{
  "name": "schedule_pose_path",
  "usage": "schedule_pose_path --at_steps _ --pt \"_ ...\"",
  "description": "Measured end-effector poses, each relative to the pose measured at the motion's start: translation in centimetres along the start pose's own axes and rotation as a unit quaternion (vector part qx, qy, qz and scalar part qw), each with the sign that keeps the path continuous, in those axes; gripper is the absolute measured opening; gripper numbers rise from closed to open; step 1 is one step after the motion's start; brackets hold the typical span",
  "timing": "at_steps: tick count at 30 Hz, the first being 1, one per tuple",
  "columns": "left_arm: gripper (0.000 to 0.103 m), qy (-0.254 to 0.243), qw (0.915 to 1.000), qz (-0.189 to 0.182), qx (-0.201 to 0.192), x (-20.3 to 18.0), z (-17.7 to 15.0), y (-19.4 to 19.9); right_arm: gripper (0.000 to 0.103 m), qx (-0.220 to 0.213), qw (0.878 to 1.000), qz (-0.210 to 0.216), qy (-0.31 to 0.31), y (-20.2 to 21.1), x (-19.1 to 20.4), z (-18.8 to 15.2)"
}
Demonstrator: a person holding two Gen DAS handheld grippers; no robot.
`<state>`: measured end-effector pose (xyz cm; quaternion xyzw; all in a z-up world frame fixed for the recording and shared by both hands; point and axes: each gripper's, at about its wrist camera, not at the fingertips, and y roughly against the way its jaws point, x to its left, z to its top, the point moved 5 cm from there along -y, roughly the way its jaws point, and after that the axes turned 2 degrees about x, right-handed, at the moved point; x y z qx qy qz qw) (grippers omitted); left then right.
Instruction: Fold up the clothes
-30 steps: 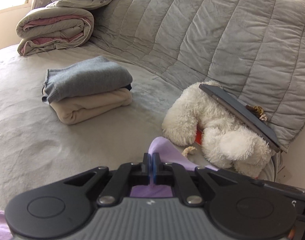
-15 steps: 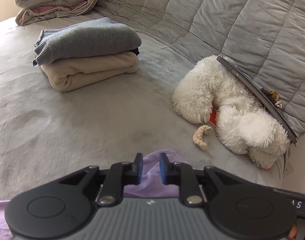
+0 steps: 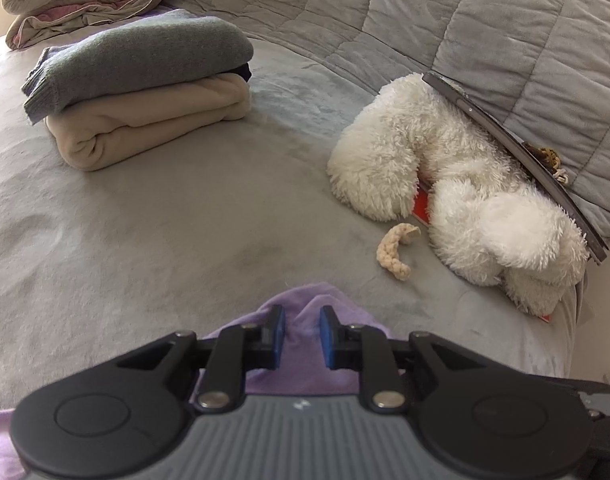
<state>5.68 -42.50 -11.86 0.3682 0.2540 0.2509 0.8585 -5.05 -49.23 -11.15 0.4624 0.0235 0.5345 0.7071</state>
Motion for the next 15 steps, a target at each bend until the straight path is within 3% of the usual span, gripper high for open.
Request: schedule_pose_path --at_steps 2,3,4,15 --pt "0.01 -0.003 1.0 -0.001 -0.001 -0.1 0.0 0.0 0.022 -0.005 1.0 -0.014 0.02 -0.1 0.4 -0.3" --pt "0.005 -0.003 1.0 -0.002 -0.002 -0.2 0.0 0.0 0.009 -0.008 0.999 -0.025 0.032 -0.2 0.5 -0.5" --pt "0.004 -0.005 1.0 -0.002 -0.004 -0.2 0.0 0.1 0.003 -0.01 0.999 -0.029 0.042 -0.2 0.6 -0.6" --pt "0.002 -0.003 0.9972 -0.006 -0.074 -0.8 1.1 2.8 0.002 -0.064 0.997 -0.031 0.034 1.9 0.9 0.1"
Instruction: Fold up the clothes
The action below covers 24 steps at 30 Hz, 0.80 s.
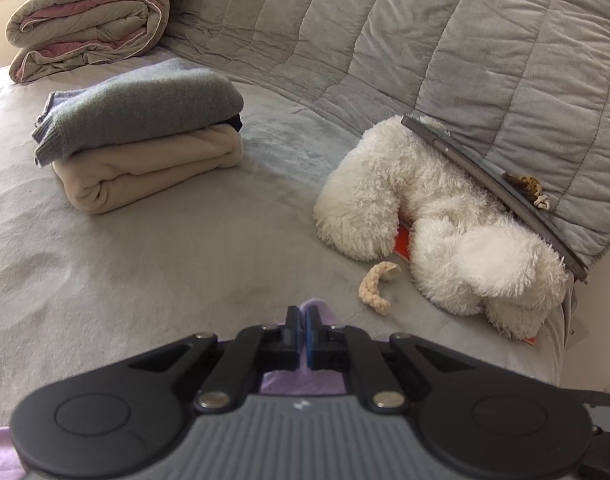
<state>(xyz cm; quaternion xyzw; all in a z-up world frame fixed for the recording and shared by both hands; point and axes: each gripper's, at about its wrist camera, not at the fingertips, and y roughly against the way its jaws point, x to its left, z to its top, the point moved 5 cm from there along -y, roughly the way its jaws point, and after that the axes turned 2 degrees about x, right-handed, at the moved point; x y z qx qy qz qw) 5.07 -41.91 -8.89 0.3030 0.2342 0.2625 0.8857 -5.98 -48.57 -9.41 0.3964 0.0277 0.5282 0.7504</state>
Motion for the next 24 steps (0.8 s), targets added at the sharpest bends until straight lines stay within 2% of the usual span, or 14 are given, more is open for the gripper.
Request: schedule_pose_path --at_steps 3,11,14,15,17,18,19,20,22,23,24 --pt "0.002 -0.001 1.0 0.0 -0.009 -0.1 0.4 0.0 0.002 -0.01 1.0 -0.012 0.008 -0.1 0.2 0.3" --pt "0.002 0.016 0.9996 0.021 0.008 0.0 -1.1 -2.9 0.002 0.018 0.999 -0.033 0.009 -2.0 0.0 -0.2" --pt "0.003 0.026 0.9993 0.026 0.008 0.0 -1.6 -3.1 0.004 0.024 0.999 -0.032 0.003 -2.2 0.1 0.0" --pt "0.004 0.031 0.9992 0.026 0.008 0.1 -1.7 -2.9 0.007 0.026 0.999 -0.031 0.0 -2.2 0.1 0.1" --pt "0.009 0.037 0.9989 0.027 0.002 0.3 -1.6 -2.0 0.015 0.022 0.999 -0.027 -0.007 -2.1 0.2 0.5" --pt "0.014 0.038 0.9989 0.028 -0.003 0.5 -1.6 -1.4 0.015 0.02 0.999 -0.023 -0.008 -2.1 0.3 0.8" --pt "0.024 0.039 0.9987 0.033 -0.007 0.7 -1.6 -0.7 0.015 0.019 1.0 -0.019 -0.009 -2.0 0.5 1.0" --pt "0.03 0.042 0.9983 0.04 -0.012 1.2 -1.6 0.1 0.015 0.017 1.0 -0.015 -0.009 -2.0 0.7 1.2" --pt "0.037 0.053 0.9967 0.056 -0.024 2.5 -1.9 2.2 0.02 0.014 1.0 -0.008 -0.006 -1.9 1.4 1.5" --pt "0.039 0.061 0.9955 0.066 -0.03 3.3 -2.2 3.2 0.033 0.013 1.0 -0.003 -0.004 -1.9 1.8 1.6" --pt "0.044 0.069 0.994 0.077 -0.034 4.2 -2.5 4.3 0.042 0.011 1.0 0.003 0.001 -1.9 2.4 1.5"
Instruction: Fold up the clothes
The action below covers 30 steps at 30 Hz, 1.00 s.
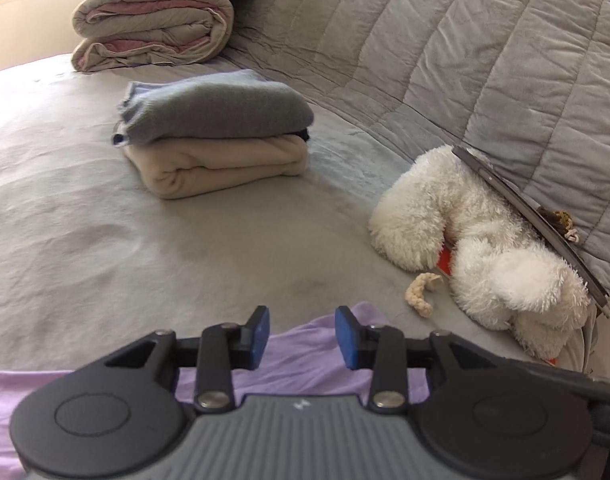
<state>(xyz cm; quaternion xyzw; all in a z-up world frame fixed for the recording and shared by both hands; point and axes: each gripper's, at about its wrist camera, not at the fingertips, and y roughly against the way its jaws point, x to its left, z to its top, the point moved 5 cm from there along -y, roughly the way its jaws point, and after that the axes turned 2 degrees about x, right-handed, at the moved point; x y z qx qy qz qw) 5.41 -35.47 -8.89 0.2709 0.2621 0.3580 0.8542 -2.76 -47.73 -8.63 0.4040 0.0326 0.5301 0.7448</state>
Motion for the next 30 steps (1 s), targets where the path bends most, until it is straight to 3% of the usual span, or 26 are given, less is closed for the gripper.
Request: schedule_pose_path --at_steps 4,8,17,24,30 --pt "0.054 0.037 0.9984 0.04 -0.019 4.4 -0.6 3.8 0.042 -0.004 0.999 0.014 0.029 0.1 2.5 -0.5" --pt "0.056 0.068 0.9934 0.086 -0.034 8.8 -1.5 7.6 0.041 -0.005 0.998 0.025 0.057 0.2 5.1 -1.3" --pt "0.064 0.14 0.9712 0.182 -0.064 19.6 -4.9 17.0 0.045 -0.001 0.986 0.076 0.149 -0.3 12.8 -4.0" --pt "0.073 0.2 0.9417 0.257 -0.087 27.0 -9.3 23.7 0.051 0.034 0.961 0.151 0.227 -1.3 19.4 -7.8" --pt "0.074 0.269 0.9077 0.3 -0.118 31.3 -13.2 28.8 0.052 0.067 0.931 0.221 0.282 -1.4 24.4 -11.3"
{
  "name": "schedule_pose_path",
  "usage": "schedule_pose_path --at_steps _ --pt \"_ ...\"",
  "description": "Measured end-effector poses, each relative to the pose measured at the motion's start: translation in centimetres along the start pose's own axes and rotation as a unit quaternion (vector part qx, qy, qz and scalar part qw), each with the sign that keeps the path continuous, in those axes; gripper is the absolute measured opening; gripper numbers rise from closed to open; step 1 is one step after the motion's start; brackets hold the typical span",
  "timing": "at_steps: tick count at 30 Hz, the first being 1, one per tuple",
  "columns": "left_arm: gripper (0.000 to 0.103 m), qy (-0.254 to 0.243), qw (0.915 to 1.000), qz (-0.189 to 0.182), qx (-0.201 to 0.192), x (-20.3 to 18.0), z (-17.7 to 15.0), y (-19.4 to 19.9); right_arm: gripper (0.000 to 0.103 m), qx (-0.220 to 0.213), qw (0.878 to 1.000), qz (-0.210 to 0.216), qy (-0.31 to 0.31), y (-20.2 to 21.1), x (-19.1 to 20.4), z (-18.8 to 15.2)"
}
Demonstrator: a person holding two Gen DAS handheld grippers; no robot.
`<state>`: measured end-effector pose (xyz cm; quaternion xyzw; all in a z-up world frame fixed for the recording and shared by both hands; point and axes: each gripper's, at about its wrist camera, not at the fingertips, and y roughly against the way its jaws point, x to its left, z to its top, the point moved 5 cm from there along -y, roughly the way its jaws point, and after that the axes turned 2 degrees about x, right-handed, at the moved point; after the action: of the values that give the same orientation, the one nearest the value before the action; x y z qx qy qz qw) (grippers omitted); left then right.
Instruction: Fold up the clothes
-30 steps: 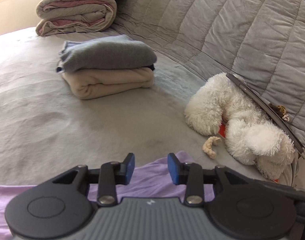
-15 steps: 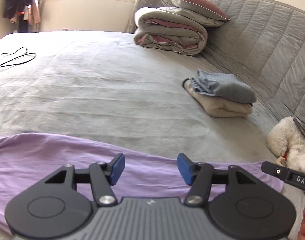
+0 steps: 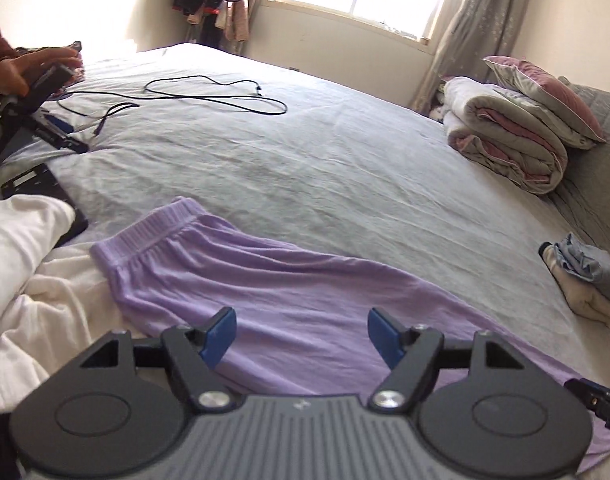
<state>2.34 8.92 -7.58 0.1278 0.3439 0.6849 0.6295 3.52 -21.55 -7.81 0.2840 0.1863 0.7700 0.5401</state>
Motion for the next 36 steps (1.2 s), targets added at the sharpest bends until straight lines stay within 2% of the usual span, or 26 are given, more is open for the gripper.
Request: schedule_pose_path --at_steps 6,9,11,14,19,25,31,34,35,36 --pt "0.073 0.009 0.9991 0.024 -0.034 4.3 0.4 1.7 0.052 0.024 0.993 0.059 0.095 -1.5 5.5 -1.1" --pt "0.069 0.027 0.9986 0.035 -0.028 6.5 0.5 1.6 0.052 0.028 0.987 0.073 0.139 -2.0 7.6 -1.8" --pt "0.061 0.038 0.998 0.044 -0.026 7.7 0.6 1.3 0.052 0.032 0.982 0.082 0.167 -2.3 8.6 -2.4" --pt "0.052 0.048 0.9971 0.054 -0.025 9.0 1.0 0.7 0.052 0.036 0.974 0.076 0.211 -3.1 9.5 -3.2" --pt "0.036 0.06 0.9964 0.053 -0.028 10.0 1.8 -0.3 0.045 0.045 0.967 0.069 0.242 -4.1 9.8 -3.9" --pt "0.024 0.069 0.9951 0.067 -0.021 10.4 2.1 -1.8 0.041 0.048 0.959 0.062 0.272 -5.0 10.2 -4.6" --pt "0.015 0.078 0.9939 0.075 -0.024 10.8 2.2 -2.5 0.031 0.036 0.956 0.055 0.286 -5.3 10.3 -4.6" --pt "0.007 0.079 0.994 0.071 -0.024 11.0 2.4 -2.7 0.014 0.032 0.954 0.056 0.294 -5.4 10.5 -4.6" --pt "0.007 0.082 0.9939 0.069 -0.026 11.1 2.5 -2.7 0.005 0.031 0.953 0.056 0.296 -5.5 10.6 -4.6" --pt "0.006 0.085 0.9936 0.068 -0.03 11.1 2.7 -2.6 0.003 0.029 0.953 0.057 0.295 -5.4 10.7 -4.5"
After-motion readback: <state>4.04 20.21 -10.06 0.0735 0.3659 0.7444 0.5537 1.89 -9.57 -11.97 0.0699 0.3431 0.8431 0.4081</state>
